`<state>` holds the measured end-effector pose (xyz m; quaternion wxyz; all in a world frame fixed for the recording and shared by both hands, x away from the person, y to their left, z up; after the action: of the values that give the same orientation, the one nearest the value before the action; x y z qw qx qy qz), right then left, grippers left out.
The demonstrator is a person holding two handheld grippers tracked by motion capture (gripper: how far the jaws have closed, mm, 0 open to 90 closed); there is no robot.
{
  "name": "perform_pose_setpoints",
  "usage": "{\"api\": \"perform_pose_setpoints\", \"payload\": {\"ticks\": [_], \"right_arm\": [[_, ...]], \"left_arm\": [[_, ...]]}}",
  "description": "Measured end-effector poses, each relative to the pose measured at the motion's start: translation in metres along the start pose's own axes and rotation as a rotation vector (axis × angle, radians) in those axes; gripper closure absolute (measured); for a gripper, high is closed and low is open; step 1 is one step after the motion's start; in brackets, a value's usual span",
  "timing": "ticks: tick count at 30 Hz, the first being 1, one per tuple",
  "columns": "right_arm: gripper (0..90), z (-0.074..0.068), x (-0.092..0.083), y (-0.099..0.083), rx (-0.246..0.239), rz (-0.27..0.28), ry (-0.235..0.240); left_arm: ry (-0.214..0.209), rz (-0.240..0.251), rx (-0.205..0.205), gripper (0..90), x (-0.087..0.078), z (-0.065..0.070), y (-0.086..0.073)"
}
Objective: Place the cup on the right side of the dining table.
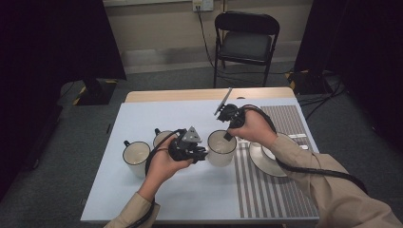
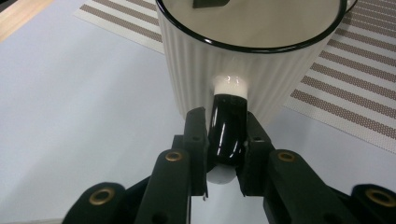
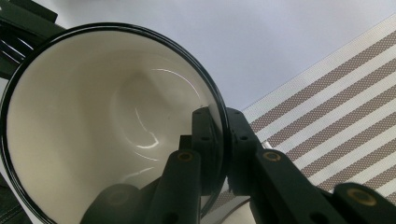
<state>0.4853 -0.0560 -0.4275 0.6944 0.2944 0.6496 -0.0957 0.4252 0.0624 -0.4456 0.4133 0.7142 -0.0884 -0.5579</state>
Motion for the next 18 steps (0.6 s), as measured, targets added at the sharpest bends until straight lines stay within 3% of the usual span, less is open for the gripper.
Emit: {"api": "perform_pose_setpoints", "payload": {"ticks": [18], "right_arm": [[84.5, 0.012, -0.002, 0.01, 0.002, -0.007, -0.012]], "left_arm": [[0.013, 0.005, -0.022, 76.6, 0.004, -0.014, 0.007]]}}
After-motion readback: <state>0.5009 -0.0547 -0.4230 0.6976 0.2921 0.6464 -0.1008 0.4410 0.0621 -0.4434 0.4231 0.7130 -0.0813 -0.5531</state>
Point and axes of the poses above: each handheld gripper's, and its own axes: x roughly forward along the jaws, y roughly out of its top, z roughly to its right, the point moved 9 cm from there along x, roughly forward along the jaws, and after that the axes turned 1 degree about -x, right-handed, at the moved point
